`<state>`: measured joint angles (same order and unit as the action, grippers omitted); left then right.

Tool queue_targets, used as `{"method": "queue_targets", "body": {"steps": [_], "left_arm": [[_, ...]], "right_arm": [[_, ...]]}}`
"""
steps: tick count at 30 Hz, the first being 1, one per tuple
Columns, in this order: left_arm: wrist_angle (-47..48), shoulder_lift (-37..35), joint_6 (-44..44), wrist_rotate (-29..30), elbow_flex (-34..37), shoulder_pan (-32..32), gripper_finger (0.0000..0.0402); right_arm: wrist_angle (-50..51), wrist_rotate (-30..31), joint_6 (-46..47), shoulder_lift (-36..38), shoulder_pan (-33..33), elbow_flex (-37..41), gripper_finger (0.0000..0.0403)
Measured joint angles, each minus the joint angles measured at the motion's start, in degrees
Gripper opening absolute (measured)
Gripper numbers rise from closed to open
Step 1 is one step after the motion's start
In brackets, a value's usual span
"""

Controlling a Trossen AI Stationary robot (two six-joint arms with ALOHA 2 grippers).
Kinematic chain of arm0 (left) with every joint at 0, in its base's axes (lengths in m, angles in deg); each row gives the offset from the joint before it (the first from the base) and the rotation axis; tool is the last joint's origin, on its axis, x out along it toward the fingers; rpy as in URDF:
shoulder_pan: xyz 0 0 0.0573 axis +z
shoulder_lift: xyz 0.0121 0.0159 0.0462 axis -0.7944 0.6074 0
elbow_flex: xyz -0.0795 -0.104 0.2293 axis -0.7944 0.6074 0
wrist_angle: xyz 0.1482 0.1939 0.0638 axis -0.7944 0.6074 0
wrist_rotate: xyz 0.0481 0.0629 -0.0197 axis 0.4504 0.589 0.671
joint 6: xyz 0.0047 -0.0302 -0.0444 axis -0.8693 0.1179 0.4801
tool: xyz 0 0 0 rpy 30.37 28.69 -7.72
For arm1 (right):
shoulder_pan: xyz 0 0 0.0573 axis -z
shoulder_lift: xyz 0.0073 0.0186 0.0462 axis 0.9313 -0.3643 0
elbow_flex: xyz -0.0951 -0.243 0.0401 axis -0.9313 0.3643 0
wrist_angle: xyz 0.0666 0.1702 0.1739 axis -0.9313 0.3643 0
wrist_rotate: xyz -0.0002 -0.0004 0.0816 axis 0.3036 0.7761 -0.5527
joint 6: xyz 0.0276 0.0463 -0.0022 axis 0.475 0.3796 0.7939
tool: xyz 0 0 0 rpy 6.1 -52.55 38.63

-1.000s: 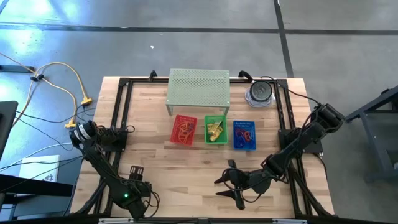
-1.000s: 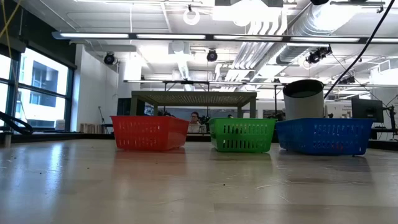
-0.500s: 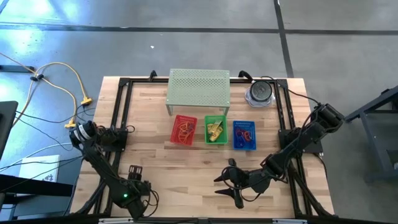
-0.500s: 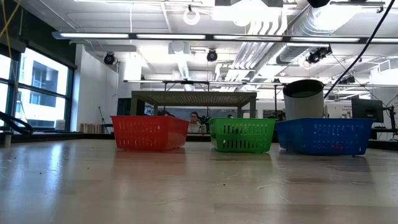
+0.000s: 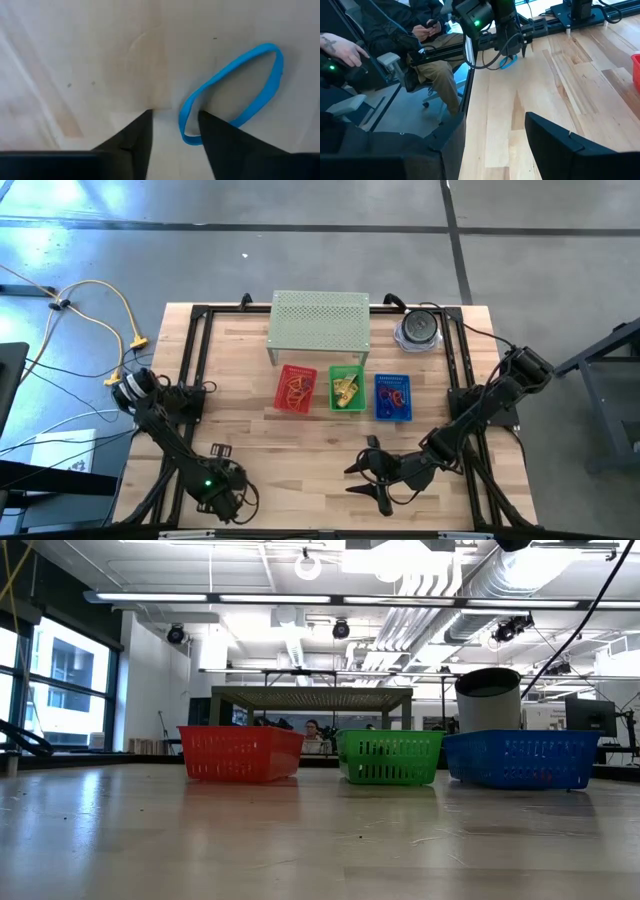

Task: Pick & Place Office Desk Supplies
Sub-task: Put the blue rubber band into the red bin

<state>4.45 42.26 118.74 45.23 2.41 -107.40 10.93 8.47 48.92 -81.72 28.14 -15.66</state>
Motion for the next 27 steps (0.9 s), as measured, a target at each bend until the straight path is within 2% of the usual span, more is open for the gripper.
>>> {"method": "queue_targets", "body": {"steps": [2, 9, 18, 20, 22, 27], "left_arm": [[-0.49, 0.04, -1.56, -1.08, 0.58, 0.09, 0.0127], [-1.08, 0.11, -5.66, 0.75, 1.43, -0.43, 0.0012], [0.24, -0.25, -1.88, 3.86, -0.60, -0.21, 0.0002], [1.34, -0.66, -0.31, 3.91, -2.52, 0.84, 0.0001], [4.54, -0.79, -0.01, 6.48, -5.17, 2.49, 0.0001], [13.26, -1.86, -0.17, 9.90, -14.61, 8.16, 0.0001]], "right_arm": [[0.00, -0.43, 0.00, 0.00, 0.00, 0.00, 0.0193], [0.02, -0.87, 0.00, 0.00, 0.00, 0.00, 0.0193], [0.02, -1.72, -0.15, 0.00, -0.02, 0.00, 0.0193], [0.04, -1.72, -0.21, 0.00, -0.02, 0.00, 0.0193], [0.02, -1.74, -0.51, 0.00, -0.02, 0.00, 0.0193], [0.00, -2.42, -2.10, 0.00, -0.02, 0.00, 0.0193]]}}
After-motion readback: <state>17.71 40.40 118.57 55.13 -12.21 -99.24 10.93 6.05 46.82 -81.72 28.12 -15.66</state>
